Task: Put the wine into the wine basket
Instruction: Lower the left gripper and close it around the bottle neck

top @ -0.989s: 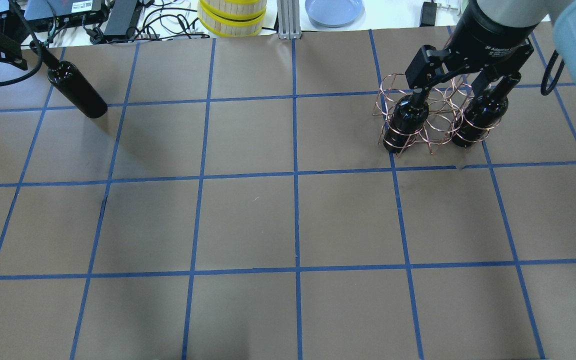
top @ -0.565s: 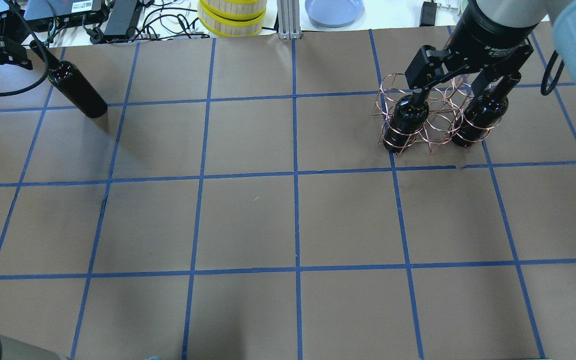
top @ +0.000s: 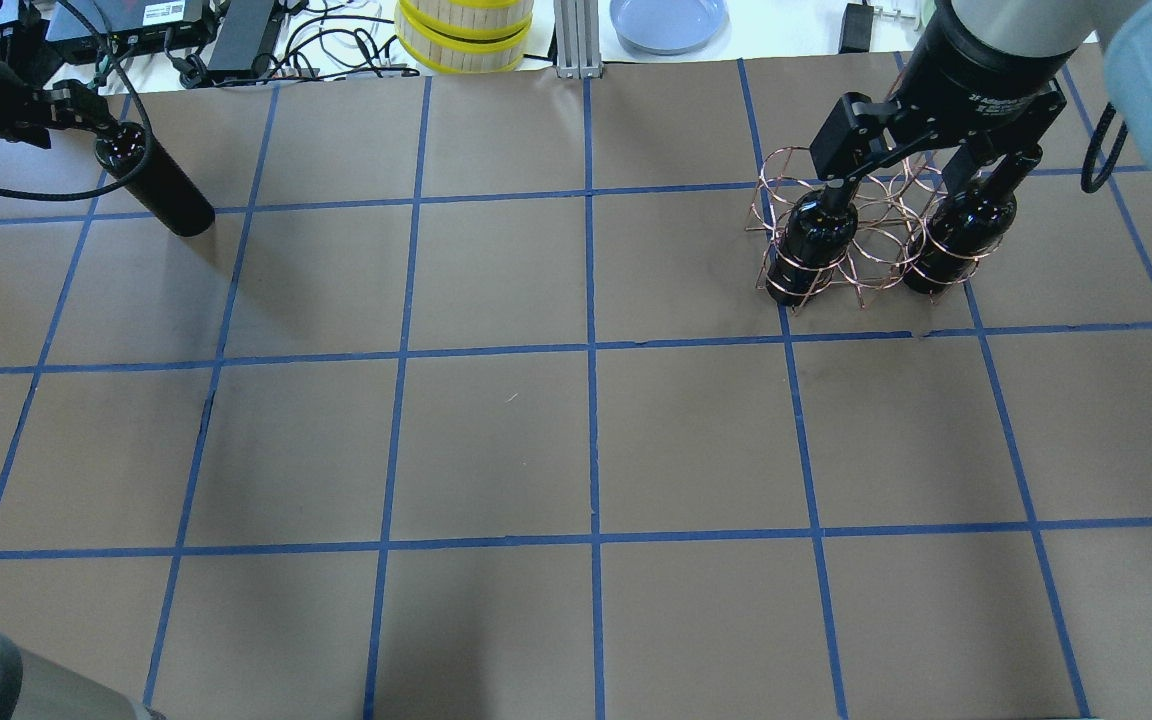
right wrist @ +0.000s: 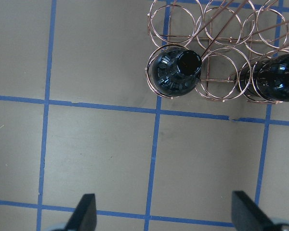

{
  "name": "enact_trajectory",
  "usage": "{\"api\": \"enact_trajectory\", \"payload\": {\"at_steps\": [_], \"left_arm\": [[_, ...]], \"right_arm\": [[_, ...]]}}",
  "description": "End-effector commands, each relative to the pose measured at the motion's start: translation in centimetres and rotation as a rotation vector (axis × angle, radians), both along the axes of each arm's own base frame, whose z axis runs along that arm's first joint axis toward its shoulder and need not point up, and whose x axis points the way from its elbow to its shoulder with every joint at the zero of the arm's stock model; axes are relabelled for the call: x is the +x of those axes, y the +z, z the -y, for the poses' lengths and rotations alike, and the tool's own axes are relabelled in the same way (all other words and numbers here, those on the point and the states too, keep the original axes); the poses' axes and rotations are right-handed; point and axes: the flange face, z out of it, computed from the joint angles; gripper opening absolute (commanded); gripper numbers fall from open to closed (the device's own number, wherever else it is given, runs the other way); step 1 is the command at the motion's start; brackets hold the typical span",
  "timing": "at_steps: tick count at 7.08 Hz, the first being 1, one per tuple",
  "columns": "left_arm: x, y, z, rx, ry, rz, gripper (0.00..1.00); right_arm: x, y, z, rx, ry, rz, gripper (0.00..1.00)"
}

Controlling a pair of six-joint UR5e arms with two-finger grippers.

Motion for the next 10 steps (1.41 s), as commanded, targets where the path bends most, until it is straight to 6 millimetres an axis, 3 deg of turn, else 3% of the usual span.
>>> {"api": "enact_trajectory", "payload": {"at_steps": [1,10], "left_arm": [[0.4,-0.4,1.7,-0.015,-0.019,0.019,0.80],[2.0,-1.9,4.6,-0.045,-0.021,0.050,0.79]], "right_arm": [[0.0,-0.1,0.0,0.000,0.000,0.000,1.00],[0.0,-0.1,0.0,0.000,0.000,0.000,1.00]]}}
